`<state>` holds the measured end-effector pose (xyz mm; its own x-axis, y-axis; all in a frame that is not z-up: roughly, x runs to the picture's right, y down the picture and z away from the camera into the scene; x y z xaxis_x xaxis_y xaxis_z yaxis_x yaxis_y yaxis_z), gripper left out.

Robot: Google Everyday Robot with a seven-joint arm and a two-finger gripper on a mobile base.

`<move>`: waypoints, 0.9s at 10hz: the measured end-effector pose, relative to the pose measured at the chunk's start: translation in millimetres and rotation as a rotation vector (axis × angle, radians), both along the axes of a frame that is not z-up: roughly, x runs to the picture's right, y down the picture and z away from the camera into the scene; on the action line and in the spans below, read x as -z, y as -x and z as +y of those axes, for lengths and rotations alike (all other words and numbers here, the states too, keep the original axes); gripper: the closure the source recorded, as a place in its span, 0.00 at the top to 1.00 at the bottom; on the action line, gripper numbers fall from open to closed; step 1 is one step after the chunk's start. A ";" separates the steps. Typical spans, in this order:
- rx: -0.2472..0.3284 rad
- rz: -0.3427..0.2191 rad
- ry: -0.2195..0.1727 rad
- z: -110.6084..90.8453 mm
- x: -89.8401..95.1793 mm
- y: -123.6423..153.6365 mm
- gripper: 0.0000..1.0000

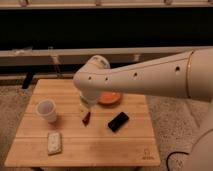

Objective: Move the arm in a circular motion

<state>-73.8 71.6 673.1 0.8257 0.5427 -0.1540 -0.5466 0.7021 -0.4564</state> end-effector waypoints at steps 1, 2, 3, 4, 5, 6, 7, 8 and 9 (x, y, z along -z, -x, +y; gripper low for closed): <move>-0.009 0.008 -0.004 -3.9 -0.1 -11.6 0.77; -0.016 0.017 -0.002 -6.7 0.3 -27.0 0.77; -0.025 0.033 -0.001 -13.8 -1.6 -52.5 0.77; -0.032 0.050 0.003 -21.2 -5.7 -74.0 0.77; -0.034 0.069 0.007 -29.2 -10.5 -92.9 0.77; -0.036 0.085 0.012 -37.0 -16.2 -105.4 0.77; -0.038 0.109 0.021 -46.3 -25.1 -119.1 0.77; -0.038 0.116 0.025 -49.4 -28.8 -122.4 0.77; -0.035 0.128 0.030 -57.8 -37.4 -126.5 0.77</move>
